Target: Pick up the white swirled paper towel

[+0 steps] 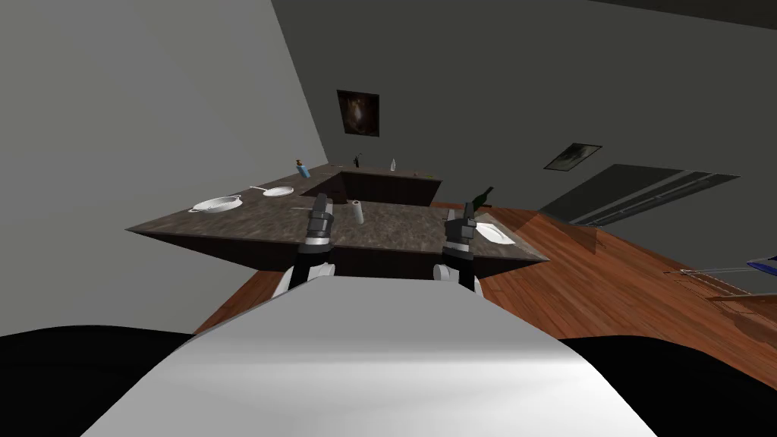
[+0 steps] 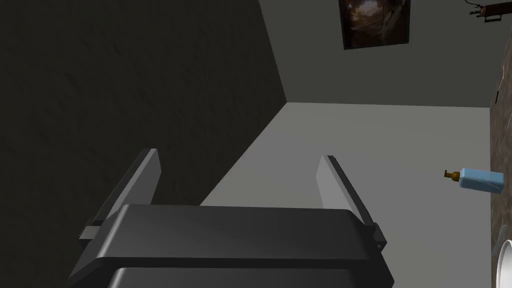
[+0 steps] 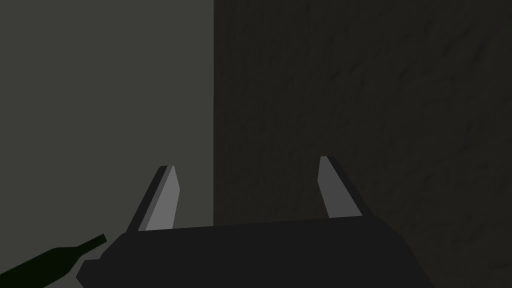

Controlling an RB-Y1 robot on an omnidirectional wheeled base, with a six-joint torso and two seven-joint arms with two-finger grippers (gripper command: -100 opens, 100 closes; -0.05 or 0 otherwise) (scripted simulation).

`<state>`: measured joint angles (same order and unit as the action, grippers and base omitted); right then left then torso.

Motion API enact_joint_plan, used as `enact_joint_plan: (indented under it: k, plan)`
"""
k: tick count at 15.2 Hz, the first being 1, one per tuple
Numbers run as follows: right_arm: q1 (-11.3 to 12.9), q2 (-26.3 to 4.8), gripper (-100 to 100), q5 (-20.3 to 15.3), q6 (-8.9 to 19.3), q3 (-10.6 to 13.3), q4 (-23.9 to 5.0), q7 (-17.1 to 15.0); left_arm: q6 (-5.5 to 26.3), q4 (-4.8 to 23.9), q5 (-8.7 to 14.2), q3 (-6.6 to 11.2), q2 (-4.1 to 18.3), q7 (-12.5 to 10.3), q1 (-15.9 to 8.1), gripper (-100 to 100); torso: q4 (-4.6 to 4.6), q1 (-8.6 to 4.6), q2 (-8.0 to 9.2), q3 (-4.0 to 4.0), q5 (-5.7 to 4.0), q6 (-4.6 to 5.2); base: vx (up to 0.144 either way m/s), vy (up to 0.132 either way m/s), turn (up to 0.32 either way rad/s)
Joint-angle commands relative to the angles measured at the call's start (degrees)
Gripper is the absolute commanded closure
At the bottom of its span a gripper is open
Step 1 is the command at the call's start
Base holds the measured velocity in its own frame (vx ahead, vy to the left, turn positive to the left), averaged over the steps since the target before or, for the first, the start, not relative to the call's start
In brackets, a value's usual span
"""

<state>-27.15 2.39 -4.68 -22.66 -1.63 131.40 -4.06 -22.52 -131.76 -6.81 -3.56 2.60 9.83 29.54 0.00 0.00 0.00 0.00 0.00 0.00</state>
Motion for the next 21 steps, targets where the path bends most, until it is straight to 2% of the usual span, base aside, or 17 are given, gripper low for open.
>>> enact_joint_plan:
  k: [1, 6, 11, 12, 14, 15, 19, 20, 21]
  plan:
    - [0.00, 0.00, 0, 0.00, 0.00, 0.00, 0.00, 0.00, 0.24, 0.75, -0.37, 0.24, 1.90, 0.43, -0.42, -100, 0.00, 0.00, 0.00, 0.00, 0.00, 0.00, -0.001, 0.002, -0.032]
    - [0.00, 0.00, 0, 0.00, 0.00, 0.00, 0.00, 0.00, 1.38, 4.33, -2.14, 1.39, 5.43, 2.47, -2.40, -100, 0.00, 0.07, 0.01, 0.01, 0.02, 0.02, -0.005, 0.011, -0.080]
    - [0.01, 0.00, 0, 0.00, 0.00, 0.00, 0.00, 0.00, 3.23, 10.14, -5.02, 3.26, 7.87, 5.77, -5.62, -100, 0.00, 0.11, 0.02, 0.01, 0.03, 0.03, -0.010, 0.018, -0.129]
    - [0.01, 0.00, 0, 0.00, 0.00, 0.00, 0.00, 0.00, 3.23, 10.14, -5.02, 3.26, 7.87, 5.77, -5.62, -100, 0.00, 0.12, 0.02, 0.01, 0.03, 0.03, -0.010, 0.020, -0.080]
    - [0.00, 0.00, 0, 0.00, 0.00, 0.00, 0.00, 0.00, 4.12, 12.91, -6.39, 4.15, 8.58, 7.35, -7.16, -100, 0.00, 0.10, 0.02, 0.01, 0.03, 0.01, -0.008, 0.015, -0.091]
    - [0.01, 0.00, 0, 0.00, 0.00, 0.00, 0.00, 0.00, 4.12, 12.91, -6.39, 4.15, 8.58, 7.35, -7.16, -100, 0.00, 0.09, 0.01, 0.00, 0.02, 0.02, -0.007, 0.014, -0.089]
    - [0.01, 0.00, 0, 0.00, 0.00, 0.00, 0.00, 0.00, 6.04, 18.95, -9.38, 6.09, 9.59, 10.79, -10.51, -100, 0.00, 0.09, 0.01, 0.00, 0.02, 0.03, -0.010, 0.018, -0.146]
    - [0.01, 0.00, 0, 0.00, 0.00, 0.00, 0.00, 0.00, 6.04, 18.95, -9.38, 6.09, 9.59, 10.79, -10.51, -100, 0.00, 0.13, 0.01, 0.00, 0.03, 0.02, -0.013, 0.025, -0.092]
    - [0.00, 0.00, 0, 0.00, 0.00, 0.00, 0.00, 0.00, 6.54, 20.52, -10.16, 6.60, 9.77, 11.68, -11.38, -100, 0.00, 0.12, 0.02, 0.01, 0.03, 0.01, -0.013, 0.018, -0.086]
